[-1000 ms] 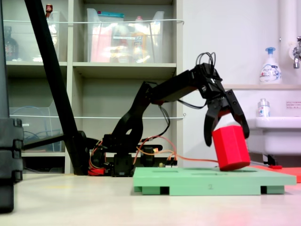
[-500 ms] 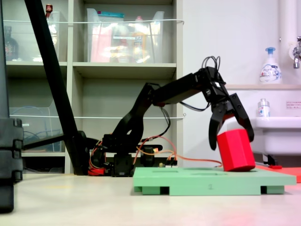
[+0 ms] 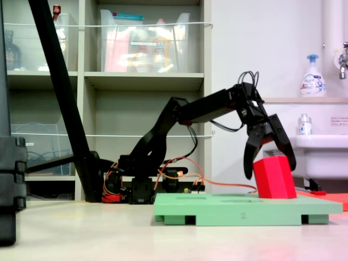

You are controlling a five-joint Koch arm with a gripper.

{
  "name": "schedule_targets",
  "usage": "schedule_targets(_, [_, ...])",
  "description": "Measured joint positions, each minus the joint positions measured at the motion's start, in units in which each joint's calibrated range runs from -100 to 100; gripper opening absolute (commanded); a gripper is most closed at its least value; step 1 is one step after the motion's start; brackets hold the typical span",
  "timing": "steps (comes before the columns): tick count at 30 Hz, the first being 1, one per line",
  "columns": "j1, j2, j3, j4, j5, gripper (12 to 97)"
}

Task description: Put the octagonal pillar block into the corresponding hole

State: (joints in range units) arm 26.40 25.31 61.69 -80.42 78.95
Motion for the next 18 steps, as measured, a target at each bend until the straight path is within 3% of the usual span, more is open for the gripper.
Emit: schedule_targets(18, [-0.6,4.0,2.2,-0.3,0.0,37.0])
